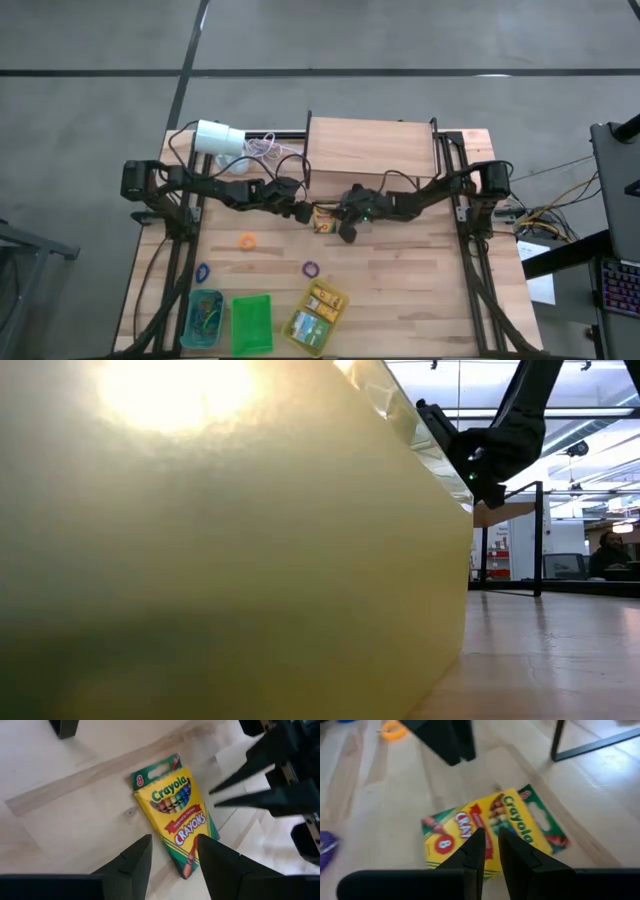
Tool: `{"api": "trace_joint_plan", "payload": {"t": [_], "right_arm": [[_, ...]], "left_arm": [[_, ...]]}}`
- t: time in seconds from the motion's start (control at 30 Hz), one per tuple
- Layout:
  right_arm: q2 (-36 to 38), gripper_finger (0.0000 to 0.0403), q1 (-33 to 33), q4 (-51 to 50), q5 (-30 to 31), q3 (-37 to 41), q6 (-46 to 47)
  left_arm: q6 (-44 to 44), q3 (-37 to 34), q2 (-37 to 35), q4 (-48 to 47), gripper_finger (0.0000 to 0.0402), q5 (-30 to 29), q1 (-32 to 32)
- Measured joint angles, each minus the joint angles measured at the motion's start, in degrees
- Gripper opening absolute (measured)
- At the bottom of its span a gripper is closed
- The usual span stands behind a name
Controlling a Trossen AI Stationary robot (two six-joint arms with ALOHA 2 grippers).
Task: Pick & Place Office Desk Supplies
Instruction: Put the crayon box into the yellow bin
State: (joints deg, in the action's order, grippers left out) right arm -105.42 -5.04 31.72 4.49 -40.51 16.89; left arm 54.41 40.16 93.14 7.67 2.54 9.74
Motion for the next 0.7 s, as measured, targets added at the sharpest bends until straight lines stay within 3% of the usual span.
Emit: {"api": "trace_joint_plan", "payload": {"t": [0.17,0.7], "right_arm": [[-0.09,0.0052,0.17,-1.20,-0.24,0.08,0.09],[-0.21,0.0052,0.15,-4.09,0.00,0.56,1.08]], "left_arm": [[0.95,0.02,1.26,1.95,0.0161,-2.02,0.00],[4.18,2.74,7.57,4.63,0.0161,0.08,0.33]]}}
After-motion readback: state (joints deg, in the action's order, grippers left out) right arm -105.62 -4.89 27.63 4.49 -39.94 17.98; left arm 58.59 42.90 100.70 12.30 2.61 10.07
